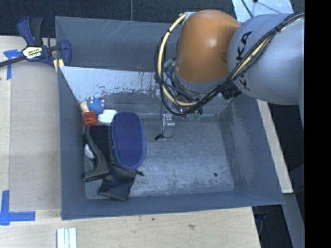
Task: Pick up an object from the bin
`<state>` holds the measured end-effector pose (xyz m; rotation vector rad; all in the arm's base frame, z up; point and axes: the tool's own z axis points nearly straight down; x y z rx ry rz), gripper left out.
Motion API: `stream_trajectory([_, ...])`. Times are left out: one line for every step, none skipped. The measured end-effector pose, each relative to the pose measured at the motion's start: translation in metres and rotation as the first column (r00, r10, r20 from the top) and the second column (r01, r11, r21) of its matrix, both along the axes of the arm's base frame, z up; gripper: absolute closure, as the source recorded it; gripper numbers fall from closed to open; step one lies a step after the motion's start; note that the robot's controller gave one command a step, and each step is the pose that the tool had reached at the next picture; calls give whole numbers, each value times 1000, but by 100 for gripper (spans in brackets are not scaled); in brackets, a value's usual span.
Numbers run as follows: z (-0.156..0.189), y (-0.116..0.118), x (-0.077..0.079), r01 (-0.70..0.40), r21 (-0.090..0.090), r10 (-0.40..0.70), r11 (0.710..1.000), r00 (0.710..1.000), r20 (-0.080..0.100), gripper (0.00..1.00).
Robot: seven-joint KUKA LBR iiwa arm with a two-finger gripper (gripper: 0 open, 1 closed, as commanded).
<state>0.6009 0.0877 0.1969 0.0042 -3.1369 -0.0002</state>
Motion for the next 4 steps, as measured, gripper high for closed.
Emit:
stream_trajectory([-90,51,-35,-325,0,325,946,946,5,0])
stream_trajectory([-58,68,-48,-398,0,398,918,917,12,0])
stream_trajectory([-126,55,-24,-403,3,403,915,915,10,0])
stream_trajectory([-120,54,-23,-402,1,402,916,916,7,100])
